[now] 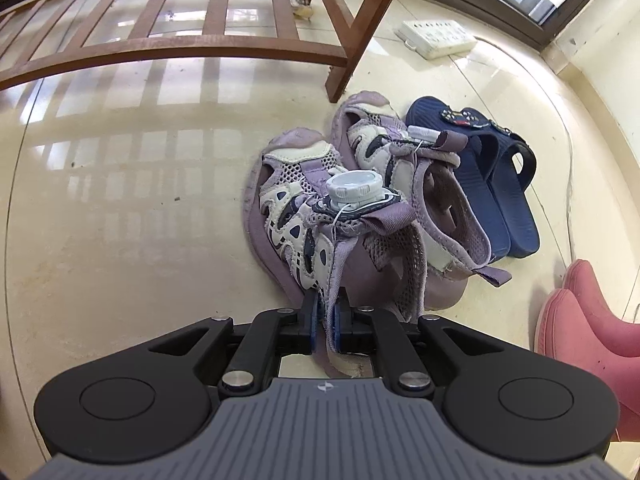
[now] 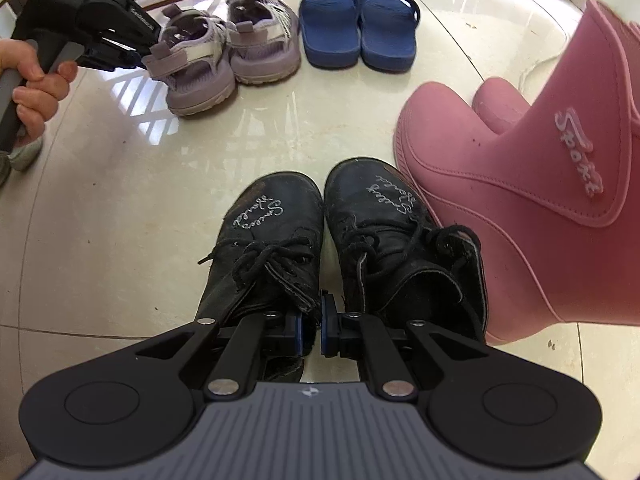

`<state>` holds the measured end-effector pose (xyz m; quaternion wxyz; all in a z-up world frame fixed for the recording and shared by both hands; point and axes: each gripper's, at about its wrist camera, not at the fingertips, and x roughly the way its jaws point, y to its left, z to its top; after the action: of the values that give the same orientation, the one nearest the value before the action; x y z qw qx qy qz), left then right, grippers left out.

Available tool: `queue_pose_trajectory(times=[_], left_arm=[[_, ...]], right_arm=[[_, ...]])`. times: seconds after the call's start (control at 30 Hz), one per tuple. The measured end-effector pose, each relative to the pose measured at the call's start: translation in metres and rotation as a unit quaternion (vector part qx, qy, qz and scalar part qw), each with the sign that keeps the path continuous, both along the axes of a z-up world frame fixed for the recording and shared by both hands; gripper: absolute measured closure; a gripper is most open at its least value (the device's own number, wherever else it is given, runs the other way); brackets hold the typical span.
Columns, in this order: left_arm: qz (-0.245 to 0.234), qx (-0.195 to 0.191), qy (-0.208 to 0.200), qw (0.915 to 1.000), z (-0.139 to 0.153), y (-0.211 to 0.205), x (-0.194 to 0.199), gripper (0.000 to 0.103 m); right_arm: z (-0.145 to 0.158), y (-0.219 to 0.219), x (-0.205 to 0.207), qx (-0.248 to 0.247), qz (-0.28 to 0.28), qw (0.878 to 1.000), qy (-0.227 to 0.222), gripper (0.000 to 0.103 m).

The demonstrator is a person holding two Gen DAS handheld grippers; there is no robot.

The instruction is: Organize scattered shoes

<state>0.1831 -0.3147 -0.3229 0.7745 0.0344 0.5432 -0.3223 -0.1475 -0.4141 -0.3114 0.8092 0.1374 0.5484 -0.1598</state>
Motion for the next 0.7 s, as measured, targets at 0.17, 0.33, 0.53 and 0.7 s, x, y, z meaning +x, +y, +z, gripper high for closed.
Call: queue_pose_trajectory(times=[0.17,0.33,0.53,0.7], left_arm=[[-0.018,0.002,-0.001,0.9998,0.004,0.0,0.001,0.08],[-0.025,-0.013,-0.026,0.9993,0.021,0.004,0.002,0.057],[-0.023,-0.015,-0.021,0.9994,0.03,0.017,0.002,0.055],[-0.023,-0.006,-0.008,0.9997,0.031,0.031,-0.001,0.055]], right_arm=[[0.005,0.002,-0.002,-0.005,-0.006,1.0,0.004,0.085],[0.016,0.008,-0.005,-0.025,-0.019,0.999,0.012,0.074],[0.05,0.018,-0.008,-0.049,-0.02,0.999,0.011,0.051],[0.082,0.023,0.003,-0.063,-0.015,0.998,-0.018,0.048]])
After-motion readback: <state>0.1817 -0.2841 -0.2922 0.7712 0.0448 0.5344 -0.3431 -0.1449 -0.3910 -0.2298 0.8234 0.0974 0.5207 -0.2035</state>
